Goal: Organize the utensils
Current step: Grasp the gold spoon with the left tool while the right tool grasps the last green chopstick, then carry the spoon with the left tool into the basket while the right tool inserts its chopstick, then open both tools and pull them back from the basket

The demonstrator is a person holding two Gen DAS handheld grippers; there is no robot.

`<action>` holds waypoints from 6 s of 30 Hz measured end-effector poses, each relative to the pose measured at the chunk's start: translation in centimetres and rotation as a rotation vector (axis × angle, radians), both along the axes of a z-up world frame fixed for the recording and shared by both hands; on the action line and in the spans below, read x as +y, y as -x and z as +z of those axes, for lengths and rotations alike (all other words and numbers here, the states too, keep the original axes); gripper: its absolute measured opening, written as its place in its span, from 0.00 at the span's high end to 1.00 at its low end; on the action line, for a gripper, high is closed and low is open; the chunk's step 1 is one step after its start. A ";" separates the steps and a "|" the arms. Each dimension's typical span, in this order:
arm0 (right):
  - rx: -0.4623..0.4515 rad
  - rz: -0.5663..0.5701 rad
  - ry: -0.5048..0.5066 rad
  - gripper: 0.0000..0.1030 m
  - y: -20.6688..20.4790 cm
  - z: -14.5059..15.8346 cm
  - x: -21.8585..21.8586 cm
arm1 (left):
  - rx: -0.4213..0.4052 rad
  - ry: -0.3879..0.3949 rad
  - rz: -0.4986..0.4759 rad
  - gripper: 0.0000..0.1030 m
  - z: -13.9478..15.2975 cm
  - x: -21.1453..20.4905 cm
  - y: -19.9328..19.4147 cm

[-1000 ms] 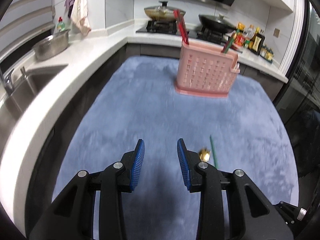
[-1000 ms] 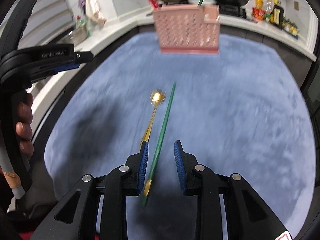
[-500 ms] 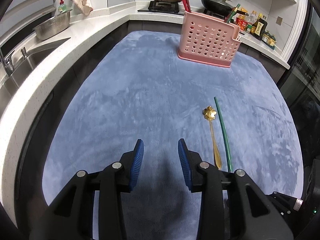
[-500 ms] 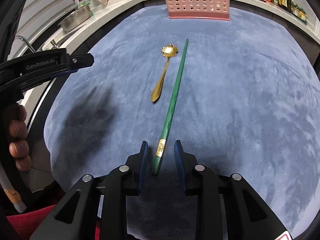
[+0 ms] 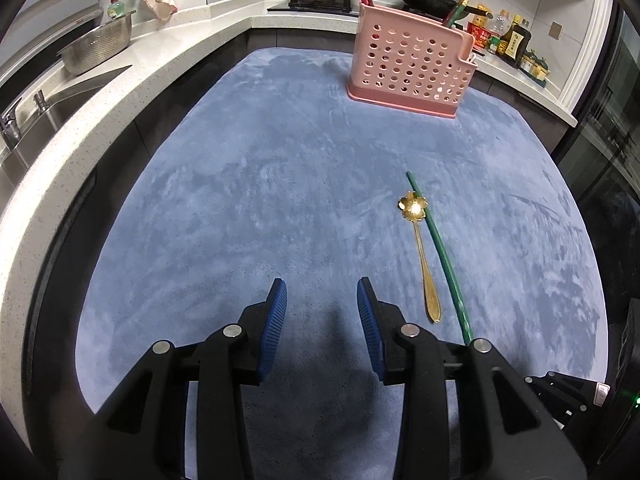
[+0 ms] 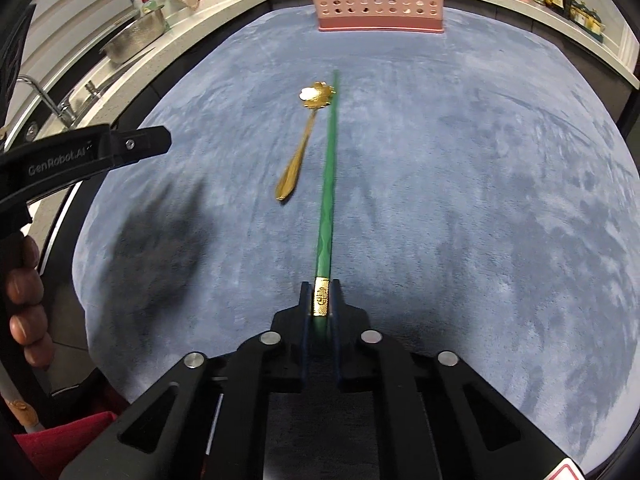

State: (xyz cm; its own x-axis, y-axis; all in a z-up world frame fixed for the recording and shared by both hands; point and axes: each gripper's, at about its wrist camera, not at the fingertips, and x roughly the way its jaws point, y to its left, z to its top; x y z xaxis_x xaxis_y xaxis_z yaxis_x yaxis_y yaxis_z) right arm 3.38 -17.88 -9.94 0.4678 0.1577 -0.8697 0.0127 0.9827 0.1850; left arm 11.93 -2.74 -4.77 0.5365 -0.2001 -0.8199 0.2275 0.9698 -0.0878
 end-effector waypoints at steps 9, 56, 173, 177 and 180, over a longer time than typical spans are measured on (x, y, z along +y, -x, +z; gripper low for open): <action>-0.052 -0.147 -0.030 0.93 0.5 1.1 -3.4 | 0.004 -0.011 -0.076 0.54 -0.2 -2.0 0.5; -0.122 -0.197 -0.039 0.93 0.2 4.2 -5.4 | 0.023 0.075 -0.107 0.90 0.6 -4.2 -0.6; -0.437 -0.160 0.045 0.59 -15.7 19.9 -8.4 | -0.239 0.065 -0.030 0.56 16.1 -5.2 -15.3; -0.412 -0.150 0.041 0.55 -14.8 19.2 -7.8 | -0.234 0.061 -0.021 0.55 15.7 -4.9 -14.4; -0.402 -0.144 0.047 0.51 -14.1 18.8 -7.4 | -0.239 0.049 -0.016 0.48 15.4 -4.8 -13.7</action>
